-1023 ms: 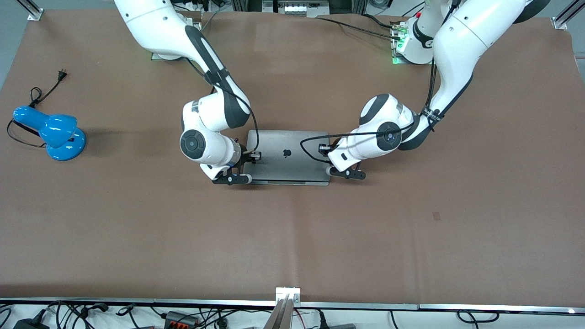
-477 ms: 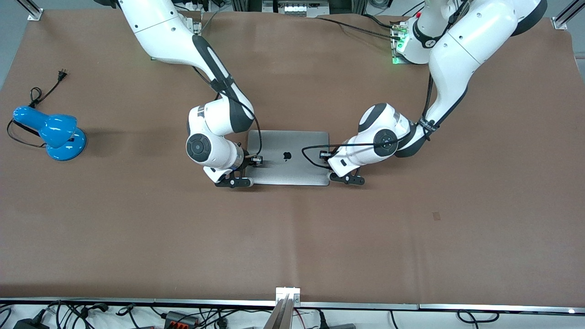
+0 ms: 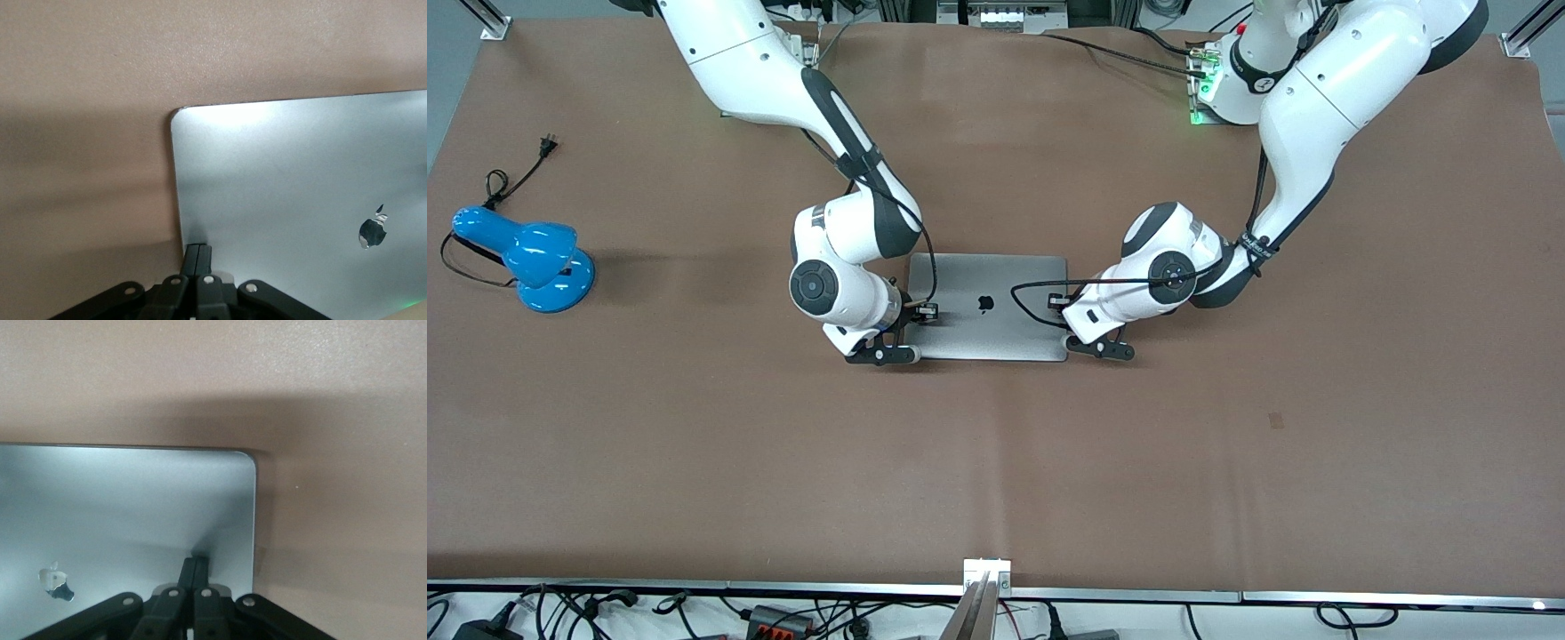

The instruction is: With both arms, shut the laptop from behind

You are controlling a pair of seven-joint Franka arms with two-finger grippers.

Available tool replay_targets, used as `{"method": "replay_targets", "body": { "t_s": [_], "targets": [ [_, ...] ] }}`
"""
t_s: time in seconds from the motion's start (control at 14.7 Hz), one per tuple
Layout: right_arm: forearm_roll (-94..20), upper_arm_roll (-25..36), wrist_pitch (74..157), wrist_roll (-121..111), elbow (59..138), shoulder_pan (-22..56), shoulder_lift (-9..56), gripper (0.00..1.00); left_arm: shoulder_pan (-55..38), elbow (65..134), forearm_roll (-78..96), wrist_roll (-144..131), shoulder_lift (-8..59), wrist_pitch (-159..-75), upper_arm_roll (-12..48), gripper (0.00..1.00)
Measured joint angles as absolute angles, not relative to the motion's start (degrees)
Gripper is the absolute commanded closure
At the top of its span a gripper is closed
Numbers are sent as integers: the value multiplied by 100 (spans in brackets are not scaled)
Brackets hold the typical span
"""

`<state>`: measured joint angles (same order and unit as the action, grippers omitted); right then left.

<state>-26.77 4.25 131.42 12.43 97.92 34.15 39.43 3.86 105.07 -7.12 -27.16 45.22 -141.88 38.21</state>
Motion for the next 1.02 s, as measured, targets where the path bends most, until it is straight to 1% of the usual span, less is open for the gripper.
{"method": "replay_targets", "body": {
  "t_s": [0.27, 0.48, 0.89, 0.95, 1.02],
  "targets": [
    [-2506, 577, 13118, 1243, 9679, 3437, 3891, 100, 369, 10449, -984, -3097, 4509, -14188, 3831, 100],
    [-2274, 891, 12826, 1243, 9598, 3430, 3521, 100, 372, 10420, -1017, -3135, 4290, -14088, 3834, 100],
    [-1766, 1353, 11961, 1234, 9590, 3408, 2732, 100, 419, 10375, -1018, -3172, 3264, -12892, 3835, 100],
    [-1646, 1461, 11796, 1199, 9589, 3405, 2640, 79, 425, 10374, -1018, -3185, 3097, -12715, 3833, 100],
    [-1542, 1588, 11633, 1136, 9589, 3402, 2546, 39, 434, 10370, -1018, -3192, 2933, -12538, 3828, 100]
  ]
}}
